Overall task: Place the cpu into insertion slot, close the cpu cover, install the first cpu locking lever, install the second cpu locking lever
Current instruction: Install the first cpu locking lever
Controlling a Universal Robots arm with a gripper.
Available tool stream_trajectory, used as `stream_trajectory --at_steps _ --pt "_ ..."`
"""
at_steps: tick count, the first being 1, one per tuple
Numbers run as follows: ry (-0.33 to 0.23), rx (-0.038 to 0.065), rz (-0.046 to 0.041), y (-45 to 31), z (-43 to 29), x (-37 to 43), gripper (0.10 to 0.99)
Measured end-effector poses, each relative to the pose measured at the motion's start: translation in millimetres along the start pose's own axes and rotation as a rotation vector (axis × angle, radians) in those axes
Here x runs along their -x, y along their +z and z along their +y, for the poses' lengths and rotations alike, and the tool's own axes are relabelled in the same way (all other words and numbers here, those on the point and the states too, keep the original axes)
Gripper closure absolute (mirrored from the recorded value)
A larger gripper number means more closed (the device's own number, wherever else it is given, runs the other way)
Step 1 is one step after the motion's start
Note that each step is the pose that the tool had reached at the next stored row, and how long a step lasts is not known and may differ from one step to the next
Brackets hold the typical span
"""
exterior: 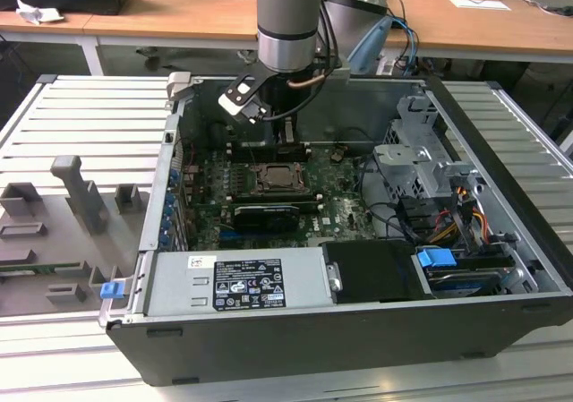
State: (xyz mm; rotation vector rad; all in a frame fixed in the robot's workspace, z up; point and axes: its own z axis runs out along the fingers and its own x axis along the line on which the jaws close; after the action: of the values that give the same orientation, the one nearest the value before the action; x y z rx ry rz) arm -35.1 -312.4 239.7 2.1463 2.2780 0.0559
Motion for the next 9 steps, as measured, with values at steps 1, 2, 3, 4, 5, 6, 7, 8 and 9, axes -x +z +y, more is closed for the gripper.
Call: stream_trajectory --at_steps 1,2,3,4,5,6,7,8,9 --pt "0.0 0.0 0.0 -0.1 0.0 0.0 0.98" --pt "0.0 0.0 -0.0003 -0.5 0.0 0.0 0.98" --pt "0.0 0.0 0.0 -0.9 0.0 0.0 0.98" --pt "0.0 0.0 0.0001 -1.4 0.1 -0.1 0.98" --pt "0.0 0.0 0.0 -1.7 0.0 0.0 0.98" --pt "0.0 0.0 -0.0002 -2.1 0.0 0.0 0.98" --pt "0.0 0.0 -0.0001 -2.4 0.1 0.0 0.98" --pt "0.0 0.0 0.0 -2.5 0.1 0.0 0.98" --pt "0.0 0.0 0.0001 -2.5 0.1 -0.1 0.98"
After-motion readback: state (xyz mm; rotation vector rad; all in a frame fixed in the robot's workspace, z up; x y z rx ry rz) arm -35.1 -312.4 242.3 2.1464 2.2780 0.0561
